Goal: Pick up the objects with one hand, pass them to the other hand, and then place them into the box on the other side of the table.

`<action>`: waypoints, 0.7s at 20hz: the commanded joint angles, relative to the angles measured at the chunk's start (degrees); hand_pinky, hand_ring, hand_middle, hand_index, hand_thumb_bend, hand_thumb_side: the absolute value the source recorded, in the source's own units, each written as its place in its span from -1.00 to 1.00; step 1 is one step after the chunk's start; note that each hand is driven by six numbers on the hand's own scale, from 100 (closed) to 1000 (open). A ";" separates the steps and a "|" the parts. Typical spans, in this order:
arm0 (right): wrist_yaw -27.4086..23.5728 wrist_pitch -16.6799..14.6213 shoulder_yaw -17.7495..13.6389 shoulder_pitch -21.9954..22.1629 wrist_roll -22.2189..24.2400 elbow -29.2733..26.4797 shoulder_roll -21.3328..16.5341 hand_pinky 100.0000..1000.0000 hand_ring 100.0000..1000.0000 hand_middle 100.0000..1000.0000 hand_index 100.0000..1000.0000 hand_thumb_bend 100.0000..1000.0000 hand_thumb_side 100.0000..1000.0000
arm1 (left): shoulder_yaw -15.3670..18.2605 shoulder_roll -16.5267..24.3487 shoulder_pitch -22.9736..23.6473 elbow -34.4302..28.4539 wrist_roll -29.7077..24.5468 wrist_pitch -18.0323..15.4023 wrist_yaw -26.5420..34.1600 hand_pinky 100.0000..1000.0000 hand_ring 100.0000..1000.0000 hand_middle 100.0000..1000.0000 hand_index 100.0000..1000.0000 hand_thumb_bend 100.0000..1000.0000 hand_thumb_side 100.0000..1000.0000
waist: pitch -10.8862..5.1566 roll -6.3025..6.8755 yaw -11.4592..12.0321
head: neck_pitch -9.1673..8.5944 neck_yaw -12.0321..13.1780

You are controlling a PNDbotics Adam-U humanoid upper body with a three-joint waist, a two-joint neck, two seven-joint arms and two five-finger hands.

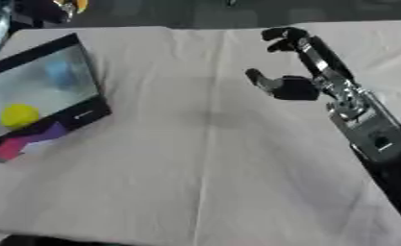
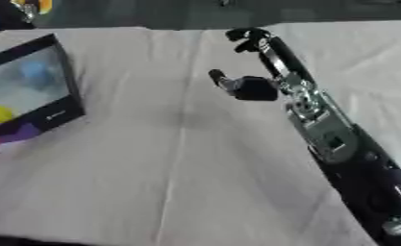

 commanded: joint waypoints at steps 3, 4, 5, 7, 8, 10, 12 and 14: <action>-1.63 0.31 -1.60 -0.52 -1.93 -2.89 -2.06 0.69 0.47 0.51 0.66 -0.37 -0.53 | 2.07 4.62 2.17 1.94 0.79 0.61 1.26 0.24 0.08 -0.14 -0.18 -0.81 -0.73 | -1.51 -1.16 -0.10 | -0.11 1.65; -2.03 0.59 -2.07 -0.41 -2.58 -3.15 -2.27 0.69 0.46 0.51 0.66 -0.37 -0.54 | 2.32 4.90 2.73 2.38 1.02 0.76 1.47 0.24 0.08 -0.14 -0.18 -0.81 -0.73 | -1.49 -1.24 -0.13 | -0.11 1.92; -2.54 0.92 -2.59 -0.34 -3.27 -3.37 -2.51 0.69 0.46 0.51 0.65 -0.38 -0.54 | 2.55 5.13 3.19 2.84 1.30 0.90 1.70 0.24 0.08 -0.14 -0.17 -0.81 -0.73 | -1.47 -1.30 -0.15 | -0.11 2.19; -3.55 1.52 -3.58 -0.31 -4.57 -3.72 -3.01 0.69 0.45 0.50 0.65 -0.38 -0.55 | 2.80 5.46 3.81 3.72 1.79 1.05 2.05 0.24 0.09 -0.14 -0.17 -0.80 -0.72 | -1.47 -1.40 -0.18 | -0.11 2.64; -4.08 1.78 -4.19 -0.35 -5.30 -3.91 -3.28 0.69 0.45 0.50 0.65 -0.38 -0.56 | 2.94 5.56 4.13 4.27 2.04 1.19 2.14 0.24 0.09 -0.13 -0.16 -0.80 -0.72 | -1.47 -1.47 -0.21 | -0.11 2.98; -4.98 2.18 -5.35 -0.48 -6.60 -4.38 -3.79 0.69 0.45 0.50 0.65 -0.39 -0.56 | 3.22 5.60 4.74 5.59 2.60 1.44 2.28 0.24 0.09 -0.13 -0.15 -0.80 -0.72 | -1.44 -1.61 -0.29 | -0.11 3.62; -6.12 2.64 -6.91 -0.57 -8.03 -4.84 -4.01 0.68 0.44 0.50 0.65 -0.41 -0.56 | 3.36 5.69 5.39 7.01 2.98 1.58 2.55 0.25 0.10 -0.12 -0.14 -0.79 -0.71 | -1.37 -1.69 -0.37 | -0.11 4.04; -7.05 3.01 -8.14 -0.81 -9.32 -5.19 -4.47 0.68 0.44 0.49 0.65 -0.41 -0.57 | 3.48 5.71 5.81 8.09 3.36 1.60 2.85 0.26 0.12 -0.10 -0.10 -0.72 -0.70 | -1.30 -1.75 -0.41 | -0.11 4.24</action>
